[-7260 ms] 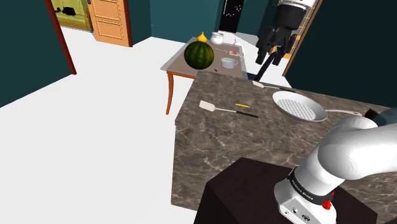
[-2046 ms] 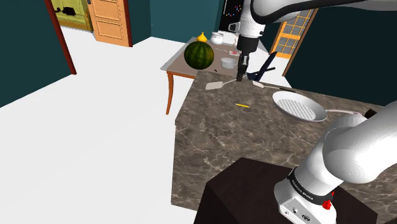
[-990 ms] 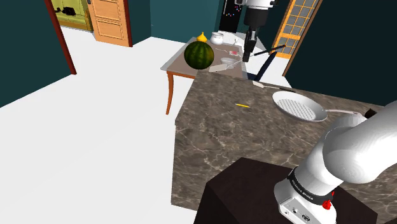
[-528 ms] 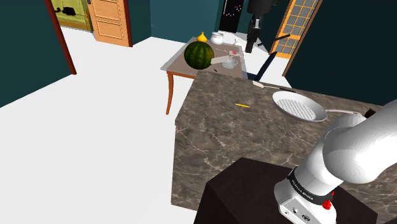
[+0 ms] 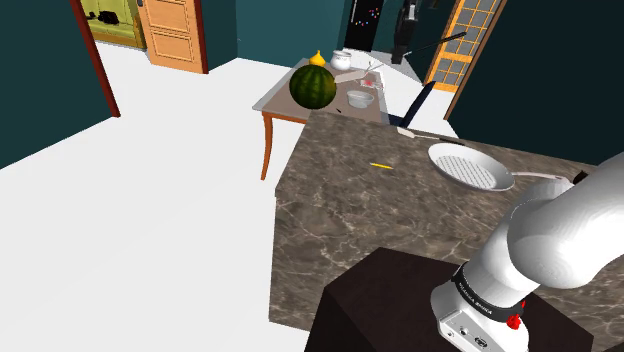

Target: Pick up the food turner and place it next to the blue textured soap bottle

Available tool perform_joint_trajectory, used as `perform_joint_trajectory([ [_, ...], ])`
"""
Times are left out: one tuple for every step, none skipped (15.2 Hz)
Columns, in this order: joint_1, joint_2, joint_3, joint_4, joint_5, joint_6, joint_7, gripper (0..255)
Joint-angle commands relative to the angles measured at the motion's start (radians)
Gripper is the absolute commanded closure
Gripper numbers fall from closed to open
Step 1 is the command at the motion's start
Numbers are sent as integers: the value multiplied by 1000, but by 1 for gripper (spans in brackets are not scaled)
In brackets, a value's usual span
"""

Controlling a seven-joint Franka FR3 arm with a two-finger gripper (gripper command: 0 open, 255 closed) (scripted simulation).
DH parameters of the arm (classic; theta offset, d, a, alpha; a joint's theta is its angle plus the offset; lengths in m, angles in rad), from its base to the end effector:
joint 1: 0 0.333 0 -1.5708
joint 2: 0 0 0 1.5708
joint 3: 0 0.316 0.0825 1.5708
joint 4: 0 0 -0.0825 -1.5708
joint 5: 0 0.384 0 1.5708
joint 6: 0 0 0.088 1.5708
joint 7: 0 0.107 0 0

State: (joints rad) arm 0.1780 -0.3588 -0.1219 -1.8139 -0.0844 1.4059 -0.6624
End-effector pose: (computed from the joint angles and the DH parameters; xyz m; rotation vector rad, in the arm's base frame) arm 0.4223 0.0023 0.6716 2.9190 1.0914 -0.0960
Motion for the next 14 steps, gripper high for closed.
perform_joint_trajectory([
  [1,7,1,27,1,-20,-1,255],
  [-6,-17,-10,5,-7,-21,-18,255],
  [-13,-42,-22,-16,-15,-24,-36,255],
  [-20,-65,-33,-35,-24,-26,-53,255],
  [-27,-88,-45,-53,-33,-29,-71,255],
  [-34,-110,-57,-70,-43,-33,-89,255],
  [-41,-132,-69,-85,-53,-37,-108,255],
  [-48,-153,-82,-100,-64,-41,-127,255],
  [-55,-173,-95,-113,-75,-45,-146,255],
  [-63,-192,-108,-125,-87,-49,-165,255],
  [-70,-210,-122,-136,-99,-54,-184,255],
  [-77,-228,-136,-146,-111,-59,-204,255],
  [-84,-245,-150,-154,-124,-63,-224,255],
  [-91,-260,-164,-162,-137,-68,-245,255],
])
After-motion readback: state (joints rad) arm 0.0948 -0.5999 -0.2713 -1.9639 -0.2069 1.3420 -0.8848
